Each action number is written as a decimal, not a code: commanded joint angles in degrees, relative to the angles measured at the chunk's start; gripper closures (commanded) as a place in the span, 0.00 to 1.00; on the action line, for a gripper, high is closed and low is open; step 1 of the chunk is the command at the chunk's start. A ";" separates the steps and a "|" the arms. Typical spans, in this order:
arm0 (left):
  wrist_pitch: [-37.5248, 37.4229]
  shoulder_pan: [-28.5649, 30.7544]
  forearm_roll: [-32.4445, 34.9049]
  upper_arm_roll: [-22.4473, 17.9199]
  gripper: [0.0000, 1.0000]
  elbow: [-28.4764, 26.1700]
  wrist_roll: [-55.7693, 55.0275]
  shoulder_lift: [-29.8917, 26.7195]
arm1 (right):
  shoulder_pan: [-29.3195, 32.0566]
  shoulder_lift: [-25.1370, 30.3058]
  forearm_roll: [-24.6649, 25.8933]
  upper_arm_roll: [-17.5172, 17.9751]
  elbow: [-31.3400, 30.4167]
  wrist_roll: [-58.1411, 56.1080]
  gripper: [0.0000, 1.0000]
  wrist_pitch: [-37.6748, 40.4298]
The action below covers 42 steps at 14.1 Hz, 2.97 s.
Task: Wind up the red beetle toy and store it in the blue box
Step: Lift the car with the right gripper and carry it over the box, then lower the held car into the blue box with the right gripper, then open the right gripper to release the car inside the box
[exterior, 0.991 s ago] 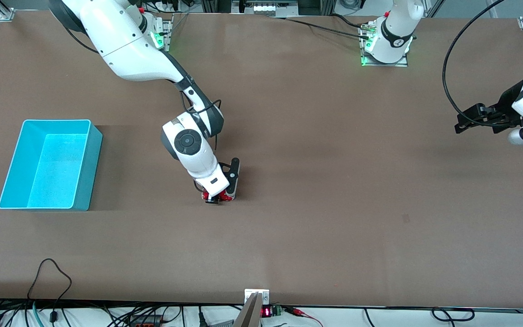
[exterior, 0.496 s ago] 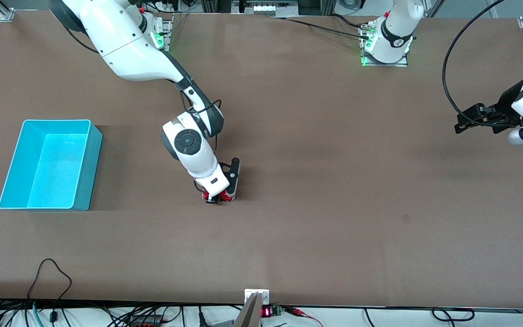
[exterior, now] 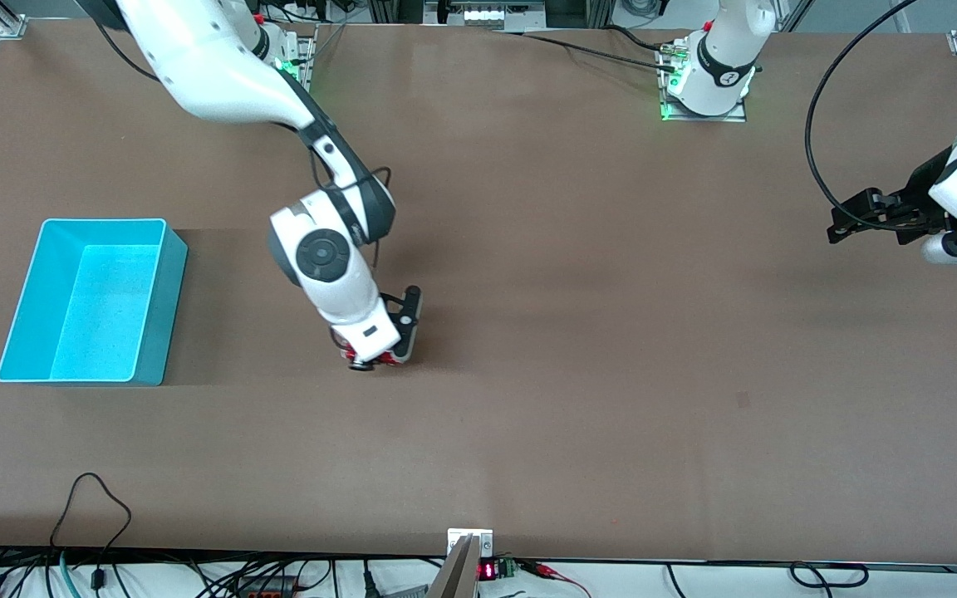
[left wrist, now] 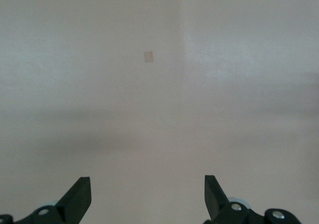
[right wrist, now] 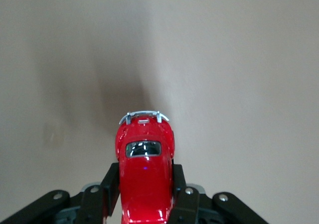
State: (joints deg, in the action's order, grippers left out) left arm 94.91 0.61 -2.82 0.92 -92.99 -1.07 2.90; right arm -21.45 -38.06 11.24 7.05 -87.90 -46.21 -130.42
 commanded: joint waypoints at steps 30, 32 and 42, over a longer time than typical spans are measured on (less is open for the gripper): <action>-2.01 -0.17 0.54 0.31 0.00 0.70 0.80 -0.36 | 15.21 10.11 -15.19 -30.96 -27.76 26.61 0.95 -1.50; -1.83 -0.17 0.54 0.31 0.00 0.70 0.80 -0.36 | 15.21 11.77 -15.19 -30.96 -30.39 26.61 0.93 -1.77; -1.66 -0.17 0.54 0.31 0.00 0.70 0.80 -0.36 | 14.86 18.97 -14.31 -30.08 -30.50 25.29 0.00 -0.80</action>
State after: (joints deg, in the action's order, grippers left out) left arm 93.87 0.56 -2.82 1.26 -92.90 -1.06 2.81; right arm -5.94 -23.65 -3.25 -23.37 -118.24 -20.31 -131.93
